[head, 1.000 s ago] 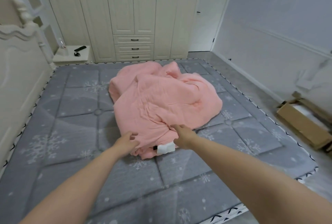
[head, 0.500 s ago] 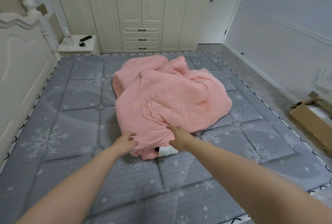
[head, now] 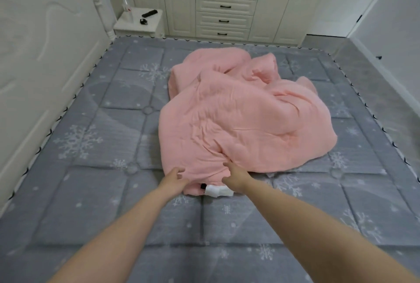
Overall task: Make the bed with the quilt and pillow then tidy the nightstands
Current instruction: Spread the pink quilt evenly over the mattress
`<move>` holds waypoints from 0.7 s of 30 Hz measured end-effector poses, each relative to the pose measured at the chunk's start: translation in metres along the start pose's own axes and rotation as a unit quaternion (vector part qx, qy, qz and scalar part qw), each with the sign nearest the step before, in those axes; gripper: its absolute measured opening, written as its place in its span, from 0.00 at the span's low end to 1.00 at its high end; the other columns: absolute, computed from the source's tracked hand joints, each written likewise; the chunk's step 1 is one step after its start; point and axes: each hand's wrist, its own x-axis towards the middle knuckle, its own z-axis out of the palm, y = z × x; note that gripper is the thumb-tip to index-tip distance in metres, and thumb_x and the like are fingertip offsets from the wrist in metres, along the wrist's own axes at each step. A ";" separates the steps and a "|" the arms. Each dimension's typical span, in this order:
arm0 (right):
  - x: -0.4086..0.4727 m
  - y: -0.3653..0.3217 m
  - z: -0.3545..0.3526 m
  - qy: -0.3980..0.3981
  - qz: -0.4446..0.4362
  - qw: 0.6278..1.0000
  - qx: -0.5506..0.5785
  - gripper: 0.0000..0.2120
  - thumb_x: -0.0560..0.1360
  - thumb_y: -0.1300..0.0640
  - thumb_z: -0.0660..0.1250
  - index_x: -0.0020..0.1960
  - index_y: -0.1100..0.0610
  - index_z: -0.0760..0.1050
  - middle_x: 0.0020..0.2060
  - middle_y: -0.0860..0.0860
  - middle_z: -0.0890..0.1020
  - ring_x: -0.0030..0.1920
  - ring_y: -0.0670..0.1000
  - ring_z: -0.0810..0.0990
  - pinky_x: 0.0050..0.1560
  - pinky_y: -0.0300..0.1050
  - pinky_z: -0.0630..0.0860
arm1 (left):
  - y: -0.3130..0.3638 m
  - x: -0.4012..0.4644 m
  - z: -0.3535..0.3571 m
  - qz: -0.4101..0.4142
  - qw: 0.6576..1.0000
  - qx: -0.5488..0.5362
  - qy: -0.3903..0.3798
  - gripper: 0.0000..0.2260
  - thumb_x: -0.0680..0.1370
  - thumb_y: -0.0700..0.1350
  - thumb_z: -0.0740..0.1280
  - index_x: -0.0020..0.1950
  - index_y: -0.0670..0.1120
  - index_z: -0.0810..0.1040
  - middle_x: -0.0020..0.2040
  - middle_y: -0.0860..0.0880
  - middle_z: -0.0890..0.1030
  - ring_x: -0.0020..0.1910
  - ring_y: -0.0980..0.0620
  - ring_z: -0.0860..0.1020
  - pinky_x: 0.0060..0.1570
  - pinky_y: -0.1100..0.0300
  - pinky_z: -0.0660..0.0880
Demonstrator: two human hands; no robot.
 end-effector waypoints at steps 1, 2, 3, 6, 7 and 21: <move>0.008 0.000 0.001 -0.007 0.008 1.000 0.007 0.31 0.75 0.55 0.62 0.77 0.52 0.59 0.73 0.56 0.68 0.71 0.56 0.68 0.69 0.47 0.67 | -0.004 0.007 0.003 -0.012 1.000 -0.004 0.004 0.26 0.70 0.48 0.71 0.67 0.51 0.71 0.60 0.44 0.77 0.57 0.41 0.79 0.52 0.52 0.76; 0.015 0.001 0.004 -0.016 0.015 1.000 0.015 0.30 0.77 0.57 0.62 0.77 0.54 0.59 0.73 0.57 0.68 0.71 0.56 0.68 0.68 0.44 0.66 | -0.008 0.012 0.006 -0.025 1.000 -0.012 0.010 0.27 0.69 0.49 0.71 0.67 0.50 0.70 0.60 0.42 0.77 0.58 0.39 0.79 0.54 0.48 0.76; 0.024 0.001 0.007 -0.025 0.025 0.999 0.027 0.29 0.77 0.58 0.61 0.77 0.54 0.59 0.72 0.57 0.68 0.70 0.56 0.69 0.66 0.42 0.66 | -0.014 0.020 0.008 -0.040 0.999 -0.024 0.015 0.26 0.70 0.49 0.71 0.67 0.50 0.70 0.60 0.41 0.78 0.57 0.39 0.79 0.57 0.46 0.76; 0.046 -0.007 0.022 -0.037 0.059 0.994 0.090 0.30 0.77 0.57 0.62 0.77 0.53 0.58 0.70 0.59 0.70 0.68 0.58 0.71 0.65 0.43 0.68 | -0.015 0.034 0.011 -0.077 0.994 -0.076 0.016 0.25 0.74 0.45 0.71 0.70 0.47 0.68 0.61 0.42 0.77 0.50 0.44 0.78 0.49 0.51 0.77; 0.053 -0.009 0.028 -0.040 0.070 0.990 0.116 0.31 0.76 0.57 0.63 0.78 0.53 0.57 0.69 0.59 0.71 0.67 0.59 0.71 0.66 0.46 0.69 | -0.014 0.038 0.012 -0.090 0.991 -0.101 0.014 0.26 0.75 0.44 0.70 0.71 0.47 0.66 0.61 0.42 0.76 0.48 0.46 0.77 0.42 0.55 0.77; 0.170 -0.029 0.095 0.023 0.259 0.724 0.639 0.52 0.55 0.46 0.81 0.74 0.51 0.61 0.59 0.52 0.77 0.55 0.54 0.78 0.45 0.49 0.80 | -0.062 0.126 0.007 -0.185 0.930 -0.318 -0.002 0.33 0.75 0.45 0.71 0.75 0.51 0.57 0.62 0.45 0.77 0.51 0.45 0.79 0.54 0.51 0.76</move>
